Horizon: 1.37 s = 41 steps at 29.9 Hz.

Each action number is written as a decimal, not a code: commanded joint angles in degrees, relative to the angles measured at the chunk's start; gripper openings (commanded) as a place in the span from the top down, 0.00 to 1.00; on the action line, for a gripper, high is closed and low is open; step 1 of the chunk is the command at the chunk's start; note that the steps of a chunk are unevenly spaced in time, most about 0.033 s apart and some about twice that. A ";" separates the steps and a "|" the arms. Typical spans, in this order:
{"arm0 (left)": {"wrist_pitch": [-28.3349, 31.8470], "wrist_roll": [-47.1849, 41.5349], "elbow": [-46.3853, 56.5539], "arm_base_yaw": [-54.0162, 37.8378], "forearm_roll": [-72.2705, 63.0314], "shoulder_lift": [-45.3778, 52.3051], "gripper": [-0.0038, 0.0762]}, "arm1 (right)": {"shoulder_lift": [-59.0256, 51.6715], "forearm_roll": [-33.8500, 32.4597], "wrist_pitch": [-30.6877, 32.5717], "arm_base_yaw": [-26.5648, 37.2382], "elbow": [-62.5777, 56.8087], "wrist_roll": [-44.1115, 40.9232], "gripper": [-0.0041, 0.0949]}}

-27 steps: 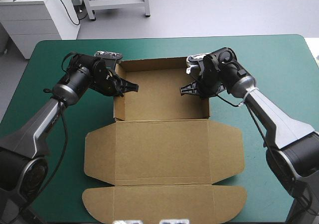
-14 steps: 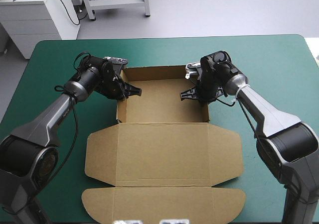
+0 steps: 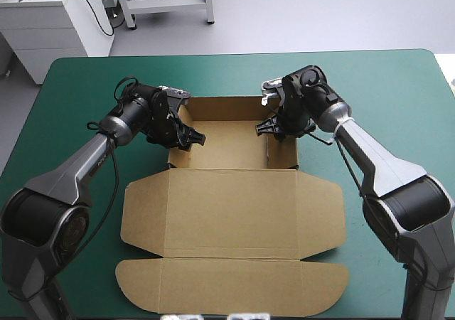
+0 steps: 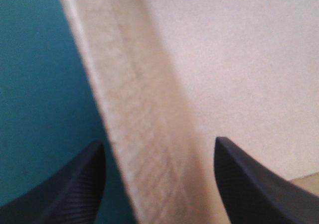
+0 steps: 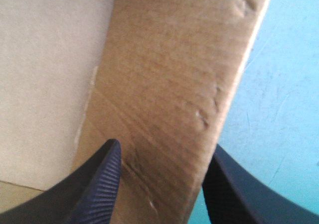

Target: Fold the box

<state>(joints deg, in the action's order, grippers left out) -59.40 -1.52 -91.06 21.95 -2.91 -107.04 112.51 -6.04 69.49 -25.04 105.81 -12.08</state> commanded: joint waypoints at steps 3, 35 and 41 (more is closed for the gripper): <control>-3.49 0.02 -7.82 0.28 -0.23 2.98 0.28 | -3.32 -1.67 2.19 0.05 8.16 0.56 0.48; -13.80 4.59 2.52 0.28 2.91 38.08 0.96 | -3.56 9.18 2.16 6.02 6.78 -1.37 0.49; -8.83 4.59 21.23 0.28 2.28 47.94 0.96 | 0.38 10.45 2.16 6.02 6.78 -1.37 0.67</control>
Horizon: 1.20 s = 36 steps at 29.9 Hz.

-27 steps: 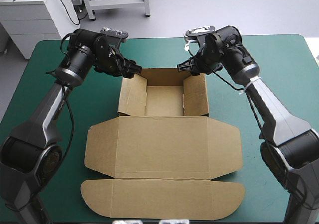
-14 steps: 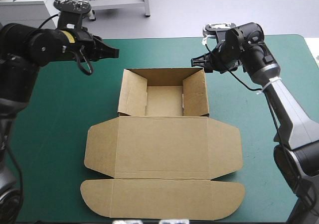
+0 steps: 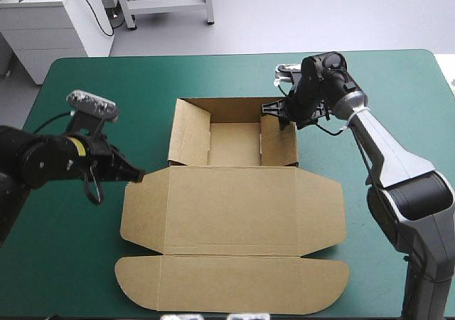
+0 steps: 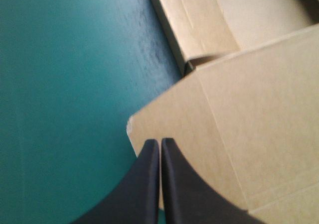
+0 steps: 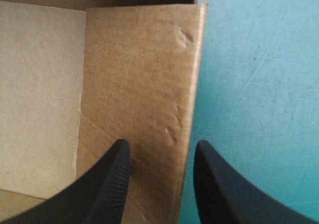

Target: Fold the box

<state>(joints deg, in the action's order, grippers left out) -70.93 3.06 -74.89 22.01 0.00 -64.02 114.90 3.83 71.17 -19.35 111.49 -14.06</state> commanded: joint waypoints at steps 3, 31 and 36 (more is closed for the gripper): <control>3.88 0.01 12.24 0.22 -0.73 9.07 0.96 | -1.00 0.58 0.48 0.33 1.09 1.10 0.84; 1.99 -3.06 35.34 0.22 -6.11 32.00 0.96 | -10.19 -15.44 0.46 30.02 1.09 7.49 0.98; 3.24 -3.06 35.34 0.22 -5.99 32.00 0.96 | -9.94 -10.10 0.46 44.12 1.09 8.00 0.98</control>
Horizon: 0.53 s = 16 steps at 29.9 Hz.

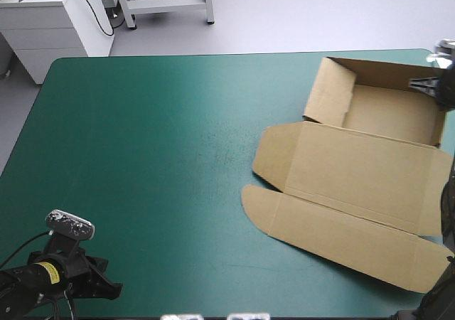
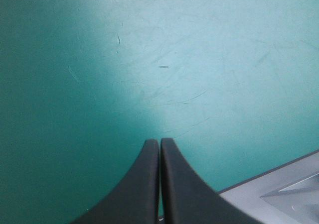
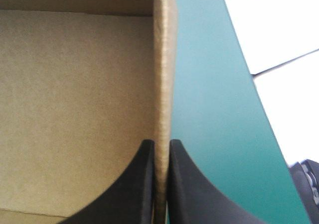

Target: Fold the box

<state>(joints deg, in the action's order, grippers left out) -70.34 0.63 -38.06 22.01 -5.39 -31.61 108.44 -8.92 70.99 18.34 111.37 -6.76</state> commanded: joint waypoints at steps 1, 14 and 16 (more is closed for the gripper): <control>2.79 -0.63 -1.49 0.22 -0.60 -0.40 0.96 | -3.02 4.06 0.64 9.10 1.21 0.92 0.98; 2.68 -0.63 -1.49 0.22 -0.60 -0.40 0.96 | -2.58 3.98 0.67 17.25 1.21 3.28 0.58; 2.68 -0.63 -1.49 0.22 -0.60 -0.40 0.96 | -3.13 3.98 0.67 17.25 1.21 4.39 0.54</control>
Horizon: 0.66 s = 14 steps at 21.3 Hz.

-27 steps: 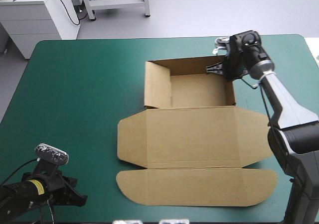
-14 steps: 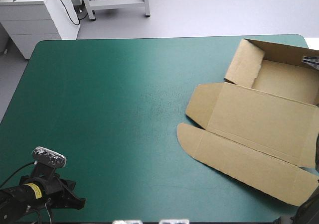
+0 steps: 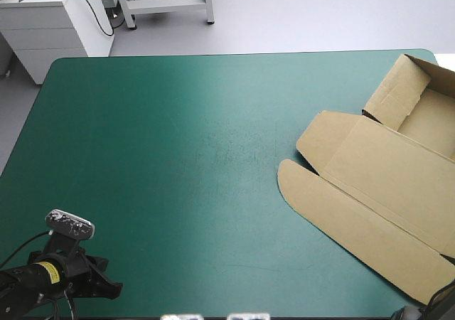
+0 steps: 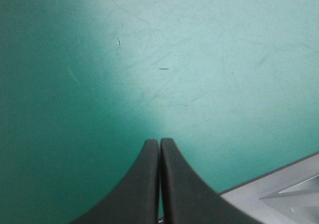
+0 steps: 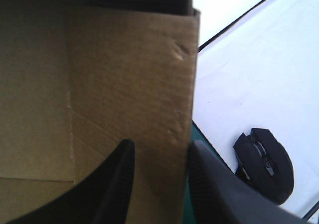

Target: Fold the box

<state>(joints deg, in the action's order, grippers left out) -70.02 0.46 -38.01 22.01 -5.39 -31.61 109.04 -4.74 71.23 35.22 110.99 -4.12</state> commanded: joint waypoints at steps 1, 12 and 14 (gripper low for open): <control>2.36 -0.14 -1.54 0.22 -0.51 -0.40 0.96 | -3.99 -0.21 0.42 0.38 1.60 1.76 0.53; 6.51 0.96 -1.54 0.22 -0.01 -0.40 0.96 | -23.19 16.85 0.53 0.38 -0.88 5.90 0.86; 7.94 2.09 -0.85 0.22 -0.01 -0.13 0.96 | -30.67 23.73 0.53 0.38 -7.96 7.47 0.96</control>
<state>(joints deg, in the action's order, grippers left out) -65.81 1.75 -37.96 22.01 -5.14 -31.61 85.04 13.98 71.23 35.22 105.80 1.64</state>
